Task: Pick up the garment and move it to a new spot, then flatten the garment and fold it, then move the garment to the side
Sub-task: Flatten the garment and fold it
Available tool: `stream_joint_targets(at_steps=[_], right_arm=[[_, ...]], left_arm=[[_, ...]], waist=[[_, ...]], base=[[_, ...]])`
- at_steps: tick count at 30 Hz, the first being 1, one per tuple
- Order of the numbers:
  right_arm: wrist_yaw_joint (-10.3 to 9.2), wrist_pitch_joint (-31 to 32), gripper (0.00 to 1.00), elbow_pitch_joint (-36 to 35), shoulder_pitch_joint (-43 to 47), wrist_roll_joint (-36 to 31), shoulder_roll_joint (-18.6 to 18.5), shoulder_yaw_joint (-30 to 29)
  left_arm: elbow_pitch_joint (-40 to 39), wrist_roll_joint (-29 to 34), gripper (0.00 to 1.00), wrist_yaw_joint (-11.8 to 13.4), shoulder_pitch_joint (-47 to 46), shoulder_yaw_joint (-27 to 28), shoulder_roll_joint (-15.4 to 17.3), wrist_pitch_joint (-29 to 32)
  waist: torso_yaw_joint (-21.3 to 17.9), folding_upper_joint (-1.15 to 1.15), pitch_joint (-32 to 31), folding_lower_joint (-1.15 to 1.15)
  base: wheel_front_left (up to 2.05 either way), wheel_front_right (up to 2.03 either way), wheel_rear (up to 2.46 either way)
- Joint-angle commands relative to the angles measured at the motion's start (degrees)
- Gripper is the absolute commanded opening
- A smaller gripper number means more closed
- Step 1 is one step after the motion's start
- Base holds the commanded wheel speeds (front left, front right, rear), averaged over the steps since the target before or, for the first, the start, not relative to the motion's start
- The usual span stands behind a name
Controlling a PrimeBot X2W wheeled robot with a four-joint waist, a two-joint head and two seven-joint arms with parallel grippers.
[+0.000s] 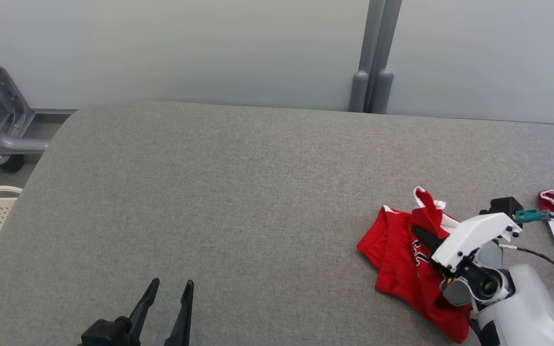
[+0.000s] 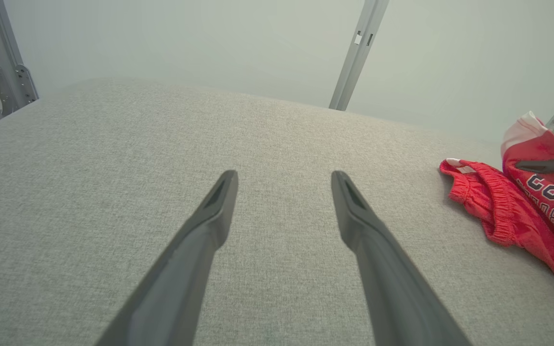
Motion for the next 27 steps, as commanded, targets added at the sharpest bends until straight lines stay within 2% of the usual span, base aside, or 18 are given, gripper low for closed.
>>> stream_joint_targets(at_steps=[1,7,8,10,14,19,21,24,25,26,27], right_arm=[[0.04,-2.3,0.0,2.8,-1.8,0.9,-0.2,1.9],[0.04,-10.7,0.0,14.6,-7.1,3.1,-0.2,7.9],[0.04,-11.8,0.19,16.4,-8.0,3.6,-0.2,8.8],[0.04,-13.5,1.0,19.1,-9.7,4.7,-0.2,10.7],[0.04,-15.5,1.0,19.7,-11.9,7.7,-0.2,16.3],[0.03,-16.0,1.0,12.7,-11.2,10.6,-0.3,21.5],[0.03,-15.1,1.0,9.1,-9.6,8.8,-0.4,21.4],[0.03,-12.3,1.0,2.2,-6.7,5.4,-3.7,19.2],[0.03,-12.3,1.0,2.2,-6.7,5.4,-3.7,19.2],[0.03,-9.3,1.0,-2.5,-3.8,3.0,-5.7,16.9],[0.03,-9.3,1.0,-2.5,-3.8,3.0,-5.7,16.9]], left_arm=[[0.2,0.2,1.0,-0.2,-0.8,-0.2,0.0,-0.1],[0.9,-0.3,1.0,-0.2,-0.8,-0.7,-0.3,-0.1],[0.9,-0.3,1.0,-0.2,-0.8,-0.8,-0.3,-0.1],[1.0,-0.5,1.0,-0.2,-0.8,-0.7,-0.2,-0.1],[1.0,-0.9,1.0,-0.2,0.1,-0.1,0.4,-0.2],[0.4,-0.9,1.0,-0.2,0.8,0.4,0.8,-0.2],[0.0,-0.8,1.0,-0.2,1.1,0.8,0.8,-0.2],[-1.0,-0.6,1.0,-0.1,1.4,1.3,0.5,-0.1],[-1.0,-0.6,1.0,-0.1,1.4,1.3,0.5,-0.1],[-1.6,-0.3,1.0,-0.1,1.4,1.7,0.3,-0.1],[-1.6,-0.3,1.0,-0.1,1.4,1.7,0.3,-0.1]], waist=[[0.5,0.63,-0.1,0.0],[1.2,0.63,-0.4,0.0],[1.3,0.63,-0.4,0.0],[1.3,0.63,-0.3,0.0],[0.3,0.63,-0.3,0.0],[-1.5,0.63,-0.1,0.0],[-2.4,0.63,0.1,0.0],[-3.8,0.63,1.1,0.0],[-3.8,0.63,1.1,0.0],[-4.6,0.63,2.2,0.0],[-4.6,0.63,2.2,0.0]], base=[[0.0,0.0,0.0],[0.0,0.0,0.0],[0.0,0.0,0.0],[0.0,0.0,0.0],[0.0,0.0,0.0],[0.0,0.0,0.0],[0.0,0.0,0.0],[0.0,0.0,0.0],[0.0,0.0,0.0],[0.0,0.0,0.0],[0.0,0.0,0.0]])
